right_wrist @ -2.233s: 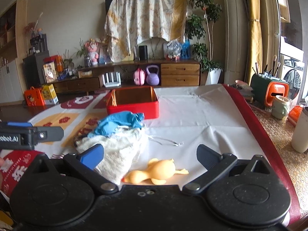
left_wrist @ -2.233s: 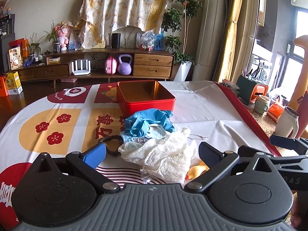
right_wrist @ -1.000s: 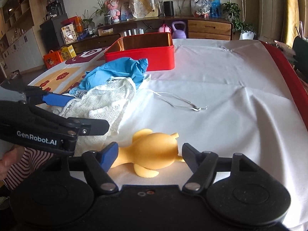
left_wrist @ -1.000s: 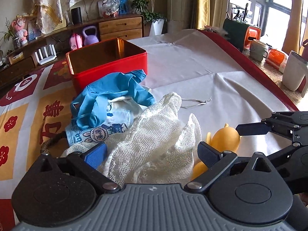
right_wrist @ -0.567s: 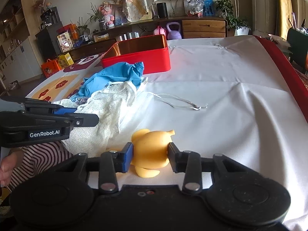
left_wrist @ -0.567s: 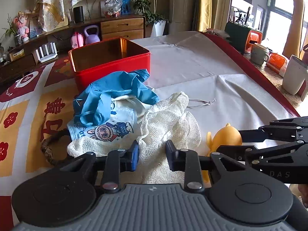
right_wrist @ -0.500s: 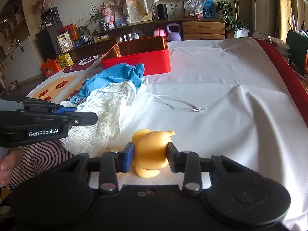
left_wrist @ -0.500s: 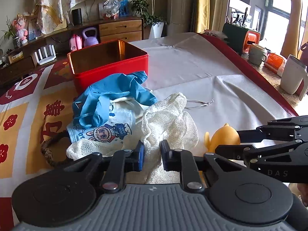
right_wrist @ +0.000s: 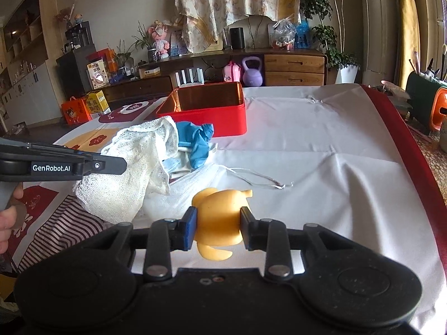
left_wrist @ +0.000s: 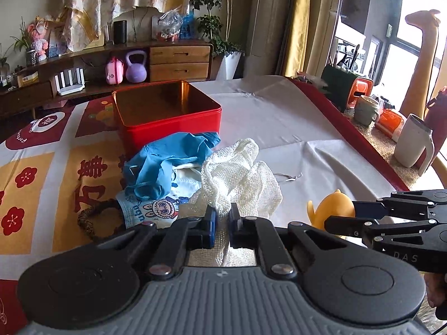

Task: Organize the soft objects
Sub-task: 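Lift the mesh cloth with the left gripper while the right gripper carries the toy to the tin, then drop the mesh cloth into the red tin while the right gripper releases the toy there, then withdraw both open grippers from the tin toward the remaining items, then close the left gripper on the blue glove while the right gripper grasps the white mesh drawstring bag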

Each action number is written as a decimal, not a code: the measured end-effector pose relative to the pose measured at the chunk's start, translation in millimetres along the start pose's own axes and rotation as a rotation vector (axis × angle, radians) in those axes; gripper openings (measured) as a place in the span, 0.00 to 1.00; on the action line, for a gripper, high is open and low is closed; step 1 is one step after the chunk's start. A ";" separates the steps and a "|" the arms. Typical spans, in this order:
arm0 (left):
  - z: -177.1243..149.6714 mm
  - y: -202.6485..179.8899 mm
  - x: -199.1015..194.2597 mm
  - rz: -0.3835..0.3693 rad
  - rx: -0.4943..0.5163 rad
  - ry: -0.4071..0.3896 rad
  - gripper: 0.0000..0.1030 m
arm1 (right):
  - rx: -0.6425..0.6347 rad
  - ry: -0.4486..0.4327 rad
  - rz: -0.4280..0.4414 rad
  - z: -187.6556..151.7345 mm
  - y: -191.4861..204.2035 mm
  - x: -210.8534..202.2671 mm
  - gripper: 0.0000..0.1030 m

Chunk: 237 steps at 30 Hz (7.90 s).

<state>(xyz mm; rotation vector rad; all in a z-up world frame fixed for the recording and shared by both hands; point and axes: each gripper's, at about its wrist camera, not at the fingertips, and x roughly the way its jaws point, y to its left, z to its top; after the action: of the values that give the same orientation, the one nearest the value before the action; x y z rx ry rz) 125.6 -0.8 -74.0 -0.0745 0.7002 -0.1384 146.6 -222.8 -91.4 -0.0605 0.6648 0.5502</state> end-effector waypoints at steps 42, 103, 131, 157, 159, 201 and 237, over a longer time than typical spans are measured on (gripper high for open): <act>203.8 79.9 33.0 0.045 -0.077 -0.188 0.08 | -0.176 -0.046 0.019 173.9 9.3 77.3 0.31; 192.5 109.3 235.0 0.098 -0.061 0.157 0.25 | -0.156 0.139 0.008 186.0 5.8 228.7 0.57; 179.4 62.1 74.7 0.106 -0.007 0.020 0.72 | -0.078 0.018 0.024 189.3 16.8 89.8 0.84; 105.6 49.4 -21.9 0.058 -0.100 -0.073 0.98 | -0.002 -0.046 0.038 128.2 23.4 14.9 1.00; 97.3 50.8 -24.4 0.069 -0.107 -0.084 0.98 | -0.012 -0.045 0.036 122.3 25.3 13.7 1.00; 41.3 71.2 96.5 0.154 -0.077 0.030 1.00 | 0.030 0.146 0.000 44.5 23.5 115.7 0.87; 59.7 84.6 100.4 0.066 -0.129 0.023 0.09 | 0.085 0.138 -0.030 29.5 9.0 103.6 0.12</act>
<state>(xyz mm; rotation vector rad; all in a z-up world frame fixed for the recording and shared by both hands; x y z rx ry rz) 248.7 68.9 -102.1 -0.1736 0.7333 -0.0305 226.2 -160.2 -129.2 -0.0287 0.8199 0.4916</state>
